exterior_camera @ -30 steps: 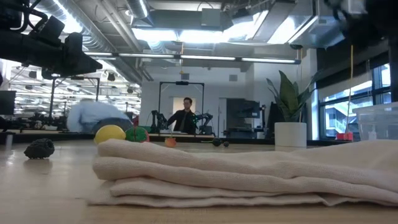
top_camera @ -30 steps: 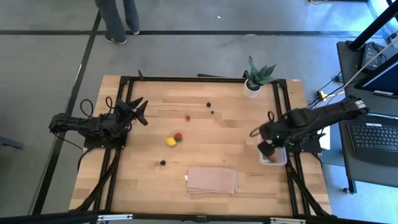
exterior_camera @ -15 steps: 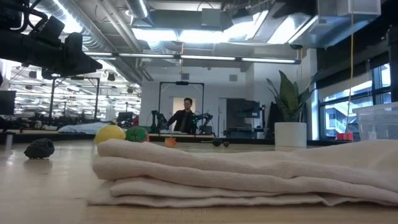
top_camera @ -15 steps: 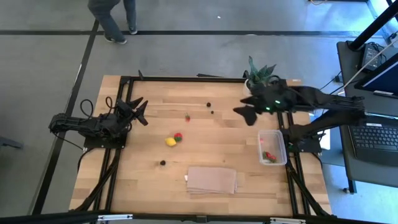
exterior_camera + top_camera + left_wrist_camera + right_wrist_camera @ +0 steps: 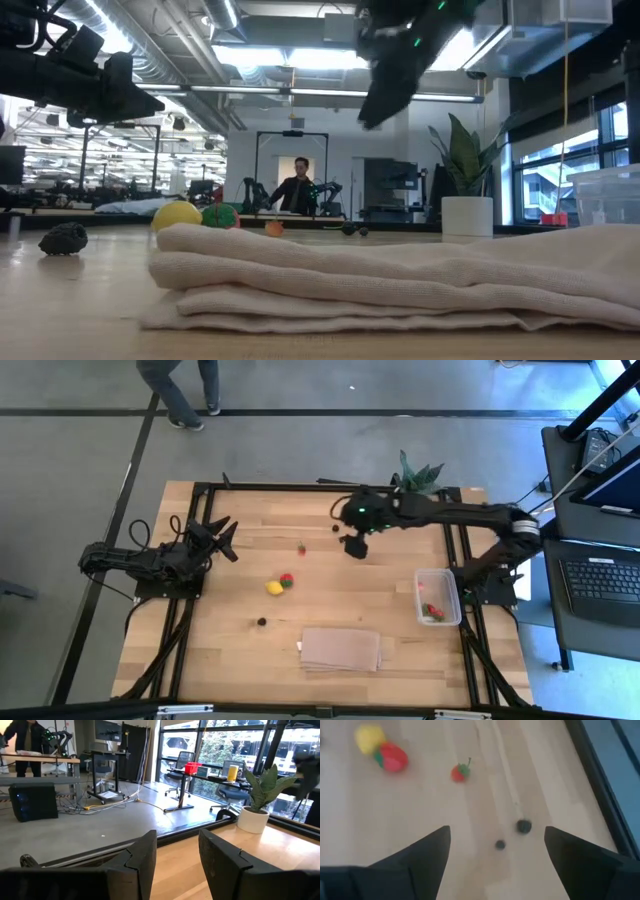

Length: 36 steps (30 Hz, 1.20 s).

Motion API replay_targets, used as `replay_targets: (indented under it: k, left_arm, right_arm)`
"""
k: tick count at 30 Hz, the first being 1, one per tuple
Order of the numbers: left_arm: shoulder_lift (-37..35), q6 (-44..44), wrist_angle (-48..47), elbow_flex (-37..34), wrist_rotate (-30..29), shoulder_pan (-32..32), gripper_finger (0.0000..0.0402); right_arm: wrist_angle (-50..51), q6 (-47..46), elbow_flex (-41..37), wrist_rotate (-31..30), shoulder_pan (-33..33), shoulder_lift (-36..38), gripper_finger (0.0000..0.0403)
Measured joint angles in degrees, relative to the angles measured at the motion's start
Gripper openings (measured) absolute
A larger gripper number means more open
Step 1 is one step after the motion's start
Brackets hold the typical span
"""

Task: Pick and placing Produce into tupperware
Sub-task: Put the black cherry into the transparent bin

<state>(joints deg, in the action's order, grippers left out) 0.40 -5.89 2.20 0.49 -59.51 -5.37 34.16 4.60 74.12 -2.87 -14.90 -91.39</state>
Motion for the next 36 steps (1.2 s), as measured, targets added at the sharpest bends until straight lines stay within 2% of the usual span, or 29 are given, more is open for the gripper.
replay_targets:
  k: [3,7,14,20,30,36]
  left_arm:
    - [0.0,0.0,0.0,0.0,0.0,0.0,0.014]
    - [0.0,0.0,0.0,0.0,0.0,0.0,0.014]
    - [0.0,0.0,0.0,0.0,0.0,0.0,0.014]
    - [0.0,0.0,0.0,0.0,0.0,0.0,0.014]
    - [0.0,0.0,0.0,0.0,0.0,0.0,0.014]
    - [0.0,0.0,0.0,0.0,0.0,0.0,0.014]
  right_arm:
    - [-5.2,4.2,0.0,-0.4,-1.1,-5.2,0.0323]
    - [-9.8,5.2,0.0,-0.5,-2.9,-11.5,0.0323]
    - [-10.2,4.7,0.0,-0.3,-7.0,-19.0,0.0323]
    - [-10.6,4.6,0.0,0.1,-9.7,-20.7,0.032]
    - [-13.6,4.6,0.0,4.4,-10.8,-21.9,0.0272]
    - [-14.0,4.5,0.0,4.5,-10.8,-23.9,0.0262]
